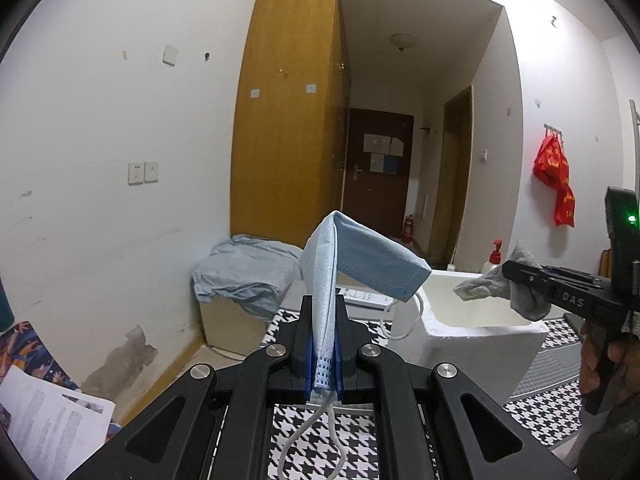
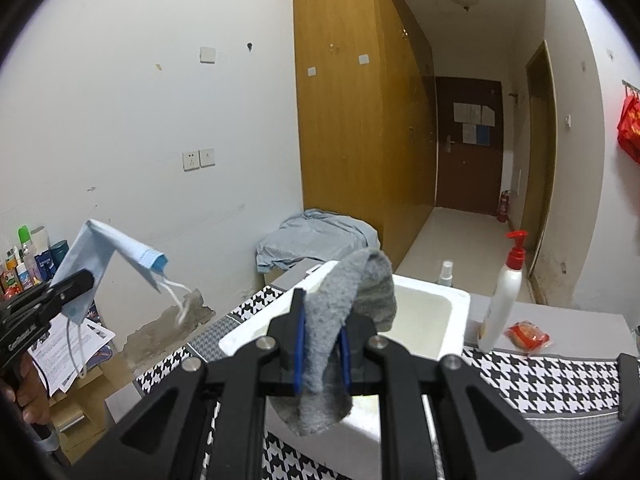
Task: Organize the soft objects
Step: 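Lower the grey sock into the foam box and open the right gripper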
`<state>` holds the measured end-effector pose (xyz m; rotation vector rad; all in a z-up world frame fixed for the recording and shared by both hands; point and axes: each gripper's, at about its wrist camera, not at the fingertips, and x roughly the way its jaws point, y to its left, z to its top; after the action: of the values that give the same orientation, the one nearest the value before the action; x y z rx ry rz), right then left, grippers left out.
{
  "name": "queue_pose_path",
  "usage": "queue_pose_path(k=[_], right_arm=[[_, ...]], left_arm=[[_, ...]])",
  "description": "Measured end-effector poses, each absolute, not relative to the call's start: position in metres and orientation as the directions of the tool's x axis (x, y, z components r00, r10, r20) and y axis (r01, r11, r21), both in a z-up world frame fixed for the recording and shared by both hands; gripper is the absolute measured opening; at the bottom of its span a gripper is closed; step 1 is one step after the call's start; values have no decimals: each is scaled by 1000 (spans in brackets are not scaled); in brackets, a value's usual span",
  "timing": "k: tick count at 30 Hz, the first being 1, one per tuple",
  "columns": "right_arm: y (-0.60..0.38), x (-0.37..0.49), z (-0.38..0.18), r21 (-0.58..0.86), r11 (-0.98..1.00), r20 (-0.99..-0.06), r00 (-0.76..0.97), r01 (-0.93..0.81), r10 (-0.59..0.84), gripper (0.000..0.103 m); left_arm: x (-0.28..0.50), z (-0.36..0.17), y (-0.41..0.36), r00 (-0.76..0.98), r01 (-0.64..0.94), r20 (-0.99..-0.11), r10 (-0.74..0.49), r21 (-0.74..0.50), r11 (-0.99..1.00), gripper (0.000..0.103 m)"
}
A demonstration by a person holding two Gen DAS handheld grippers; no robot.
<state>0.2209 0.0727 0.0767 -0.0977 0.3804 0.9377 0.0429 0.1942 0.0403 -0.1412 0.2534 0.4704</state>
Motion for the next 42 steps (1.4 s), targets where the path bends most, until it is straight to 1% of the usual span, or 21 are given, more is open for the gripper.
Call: queue_pose_path(k=[13,14,15,16,17,18,20,21,27,37,42], right_arm=[[96,242,65,82,625,-419,542,-776,728,18],[97,243,64,88,625,-423,539,-776,729,23],[97,244,63,94,624,-426,535,-776,730,35],[97,244,63,96,622,-427,532,-777,731,44],[98,244,62,89,621,-431,532,-778,729,68],[98,243,62,79,629,-430,542,-774,722,87],[96,240,63,61,653,-411,577,-755,705,100],[95,239,63,55,656,-407,582,-753,703,102],[90,240,64,78,654,-409,574,-752,709,102],[86,231,67,38,655,-398,590,-755,703,102],[75,233,69,76,669,-391,595,-739,702,102]], left_arm=[[50,35,196,854,-467,-294,429,-74,881,8],[51,35,197,855,-466,-295,426,-76,882,8],[51,34,197,856,-464,-295,425,-77,882,8],[52,34,197,856,-463,-296,423,-77,883,8],[52,34,198,857,-462,-297,422,-78,883,8],[53,34,198,857,-461,-298,421,-78,884,8],[53,33,199,857,-462,-299,420,-83,883,8],[54,33,199,857,-460,-302,417,-86,884,8],[56,32,203,858,-455,-308,410,-90,886,8],[61,33,204,865,-440,-310,395,-89,894,8],[66,35,204,876,-417,-306,373,-94,904,8]])
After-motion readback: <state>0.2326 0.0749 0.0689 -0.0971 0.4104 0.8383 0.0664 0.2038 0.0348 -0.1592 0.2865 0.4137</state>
